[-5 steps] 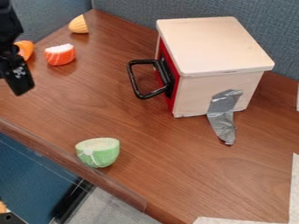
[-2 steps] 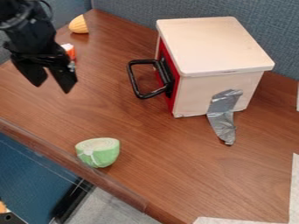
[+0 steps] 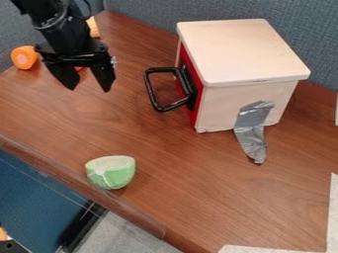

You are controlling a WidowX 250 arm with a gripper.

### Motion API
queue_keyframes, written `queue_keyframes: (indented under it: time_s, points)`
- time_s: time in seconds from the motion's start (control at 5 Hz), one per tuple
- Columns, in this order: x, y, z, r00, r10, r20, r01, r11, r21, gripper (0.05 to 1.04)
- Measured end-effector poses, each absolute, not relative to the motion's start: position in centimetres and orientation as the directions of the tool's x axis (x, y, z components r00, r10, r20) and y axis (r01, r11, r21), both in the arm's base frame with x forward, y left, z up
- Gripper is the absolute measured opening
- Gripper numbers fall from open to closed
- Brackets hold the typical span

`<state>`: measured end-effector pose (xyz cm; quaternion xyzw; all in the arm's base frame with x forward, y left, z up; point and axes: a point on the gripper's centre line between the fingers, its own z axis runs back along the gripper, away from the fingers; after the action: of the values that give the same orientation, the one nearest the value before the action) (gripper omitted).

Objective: Open the drawer

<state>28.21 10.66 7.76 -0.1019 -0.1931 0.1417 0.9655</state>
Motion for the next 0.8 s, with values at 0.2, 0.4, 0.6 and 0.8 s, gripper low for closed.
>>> queue_keyframes:
  time_s: [0.2, 0.4, 0.6, 0.8]
  points:
    - [29.7, 10.1, 7.5, 0.871, 0.35, 0.344, -0.26, 0.924, -0.28, 0.999]
    - [30.4, 9.3, 6.8, 0.868, 0.367, 0.335, -0.277, 0.917, -0.288, 0.999]
    - [31.3, 8.1, 6.4, 0.862, 0.377, 0.339, -0.284, 0.913, -0.291, 0.999]
    - [32.1, 7.0, 6.6, 0.848, 0.395, 0.354, -0.296, 0.906, -0.302, 0.999]
